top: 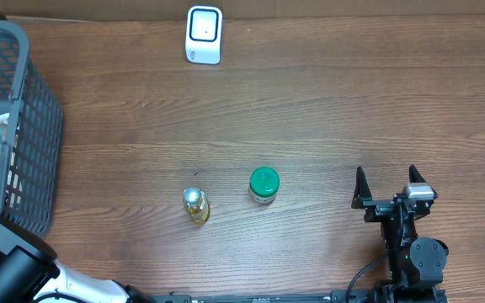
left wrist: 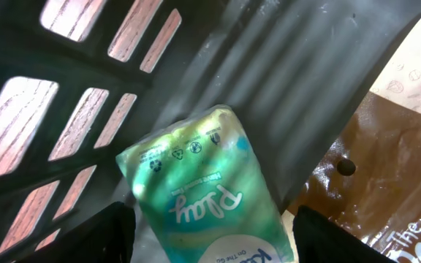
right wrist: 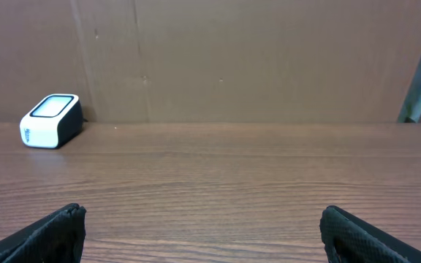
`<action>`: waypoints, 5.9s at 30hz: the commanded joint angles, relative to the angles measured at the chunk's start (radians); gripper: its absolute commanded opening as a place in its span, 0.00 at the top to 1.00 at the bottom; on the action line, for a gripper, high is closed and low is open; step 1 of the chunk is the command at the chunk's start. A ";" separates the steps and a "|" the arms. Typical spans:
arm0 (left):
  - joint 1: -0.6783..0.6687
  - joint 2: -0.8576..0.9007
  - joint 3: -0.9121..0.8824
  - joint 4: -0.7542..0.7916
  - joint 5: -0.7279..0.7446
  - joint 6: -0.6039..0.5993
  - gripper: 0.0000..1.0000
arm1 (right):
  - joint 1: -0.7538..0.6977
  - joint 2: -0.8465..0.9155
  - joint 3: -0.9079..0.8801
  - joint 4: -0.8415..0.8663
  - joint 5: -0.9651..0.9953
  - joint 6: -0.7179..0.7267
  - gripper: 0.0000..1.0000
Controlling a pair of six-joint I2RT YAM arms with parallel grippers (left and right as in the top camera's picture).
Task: Scan the item barcode
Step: 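Reach the left gripper into the basket and grasp the small green packet, then lift the green packet out and carry it toward the scanner, then lower the green packet beside the yellow bottle and release it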
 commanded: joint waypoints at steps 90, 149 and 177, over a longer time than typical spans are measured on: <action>-0.172 -0.092 1.257 -0.778 0.544 0.605 0.59 | 0.005 -0.005 -0.011 0.006 0.004 -0.004 0.00; -1.164 -0.121 -0.147 -0.157 0.048 0.836 0.11 | 0.005 -0.005 -0.011 0.006 0.004 -0.005 0.00; -1.079 -0.133 1.175 -0.341 -0.382 1.404 0.00 | 0.005 -0.005 -0.011 0.006 0.004 -0.005 0.00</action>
